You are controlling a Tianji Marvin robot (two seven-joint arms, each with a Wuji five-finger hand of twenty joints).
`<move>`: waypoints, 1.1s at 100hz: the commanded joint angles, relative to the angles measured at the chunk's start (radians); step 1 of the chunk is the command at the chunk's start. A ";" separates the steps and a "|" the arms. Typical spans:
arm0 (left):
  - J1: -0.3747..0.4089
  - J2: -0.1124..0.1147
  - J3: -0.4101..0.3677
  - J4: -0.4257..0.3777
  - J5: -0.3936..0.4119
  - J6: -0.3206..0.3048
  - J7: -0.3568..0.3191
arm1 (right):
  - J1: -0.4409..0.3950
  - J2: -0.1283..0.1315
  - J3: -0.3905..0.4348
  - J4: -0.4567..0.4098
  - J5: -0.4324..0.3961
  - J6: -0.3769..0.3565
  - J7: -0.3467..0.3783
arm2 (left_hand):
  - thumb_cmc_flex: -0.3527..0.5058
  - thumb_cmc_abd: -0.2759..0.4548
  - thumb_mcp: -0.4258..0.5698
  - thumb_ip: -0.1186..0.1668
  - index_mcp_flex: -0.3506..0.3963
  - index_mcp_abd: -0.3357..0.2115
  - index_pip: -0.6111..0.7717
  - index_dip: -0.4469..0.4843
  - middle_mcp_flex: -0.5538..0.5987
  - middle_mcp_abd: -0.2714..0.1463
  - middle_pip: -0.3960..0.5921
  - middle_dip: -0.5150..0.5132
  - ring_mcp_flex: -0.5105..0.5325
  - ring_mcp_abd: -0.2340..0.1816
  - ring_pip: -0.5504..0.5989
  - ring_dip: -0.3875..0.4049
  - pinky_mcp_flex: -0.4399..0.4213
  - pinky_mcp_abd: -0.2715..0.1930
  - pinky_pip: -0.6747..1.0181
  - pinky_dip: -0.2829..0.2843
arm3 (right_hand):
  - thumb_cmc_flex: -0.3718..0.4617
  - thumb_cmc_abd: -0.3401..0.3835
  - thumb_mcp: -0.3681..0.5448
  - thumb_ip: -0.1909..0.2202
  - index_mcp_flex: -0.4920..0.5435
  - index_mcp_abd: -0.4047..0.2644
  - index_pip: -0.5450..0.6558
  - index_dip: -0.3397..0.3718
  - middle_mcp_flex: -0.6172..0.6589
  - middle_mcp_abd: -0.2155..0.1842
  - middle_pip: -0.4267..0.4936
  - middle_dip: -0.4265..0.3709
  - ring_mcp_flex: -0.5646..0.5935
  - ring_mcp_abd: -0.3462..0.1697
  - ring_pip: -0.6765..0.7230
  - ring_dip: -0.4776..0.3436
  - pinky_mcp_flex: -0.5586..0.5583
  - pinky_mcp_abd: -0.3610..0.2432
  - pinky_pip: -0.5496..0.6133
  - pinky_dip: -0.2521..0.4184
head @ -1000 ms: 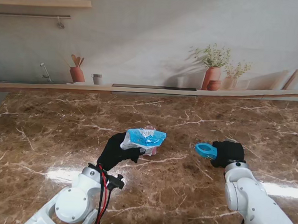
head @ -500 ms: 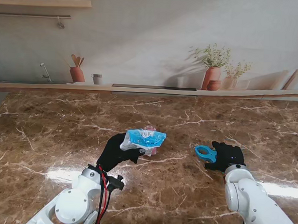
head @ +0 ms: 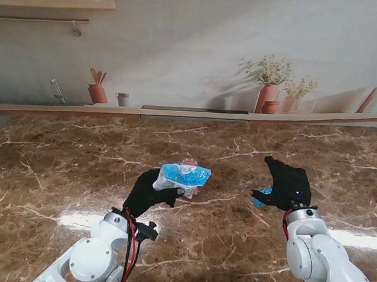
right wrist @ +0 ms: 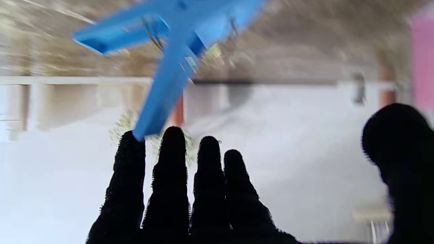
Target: Fill the seasoning bottle
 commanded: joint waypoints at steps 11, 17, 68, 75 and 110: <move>0.001 0.006 0.005 -0.024 -0.013 0.031 -0.031 | -0.063 -0.033 -0.024 -0.106 0.043 -0.057 -0.105 | 0.145 0.159 0.115 0.023 0.072 -0.125 0.229 0.022 0.034 -0.063 0.065 0.015 0.014 -0.026 0.012 0.018 -0.008 0.001 0.012 0.021 | 0.004 -0.034 -0.005 0.015 0.038 0.005 -0.003 -0.045 0.044 -0.007 -0.002 -0.014 0.061 -0.009 0.010 0.021 0.041 0.009 0.030 0.027; -0.002 0.008 0.007 -0.030 -0.012 0.043 -0.038 | -0.079 -0.037 -0.030 -0.134 0.052 -0.086 -0.137 | 0.145 0.161 0.113 0.022 0.072 -0.125 0.229 0.020 0.033 -0.063 0.067 0.015 0.014 -0.024 0.012 0.019 -0.009 0.002 0.012 0.022 | 0.004 -0.035 -0.005 0.015 0.037 0.008 -0.004 -0.052 0.045 -0.004 -0.007 -0.016 0.067 -0.010 0.008 0.022 0.043 0.010 0.034 0.028; -0.020 0.008 0.028 -0.060 -0.005 0.091 -0.047 | -0.137 -0.042 -0.085 -0.276 0.002 -0.224 -0.286 | 0.141 0.167 0.109 0.021 0.073 -0.121 0.237 0.007 0.034 -0.055 0.082 0.007 0.021 -0.019 0.020 0.020 0.000 0.011 0.017 0.027 | 0.027 -0.062 -0.011 0.010 0.053 0.005 0.010 -0.078 0.067 -0.005 -0.015 -0.018 0.101 -0.015 0.007 0.030 0.059 0.016 0.049 0.027; -0.021 0.009 0.029 -0.061 -0.007 0.094 -0.049 | -0.133 -0.041 -0.096 -0.277 -0.013 -0.230 -0.310 | 0.141 0.166 0.110 0.020 0.073 -0.122 0.238 0.007 0.034 -0.055 0.083 0.006 0.021 -0.019 0.020 0.019 0.000 0.012 0.017 0.027 | 0.063 -0.086 -0.024 0.004 0.101 -0.011 0.038 -0.082 0.115 -0.012 -0.001 -0.012 0.144 -0.029 0.033 0.047 0.084 0.016 0.072 0.033; -0.028 0.012 0.036 -0.058 -0.012 0.096 -0.066 | -0.083 -0.045 -0.140 -0.246 -0.020 -0.263 -0.393 | 0.137 0.165 0.112 0.018 0.071 -0.127 0.242 0.008 0.034 -0.061 0.087 0.005 0.024 -0.023 0.023 0.019 0.002 0.008 0.019 0.029 | 0.234 -0.114 -0.124 -0.002 0.280 -0.134 0.188 -0.055 0.340 -0.079 0.092 0.062 0.334 -0.084 0.177 0.146 0.211 0.001 0.227 0.045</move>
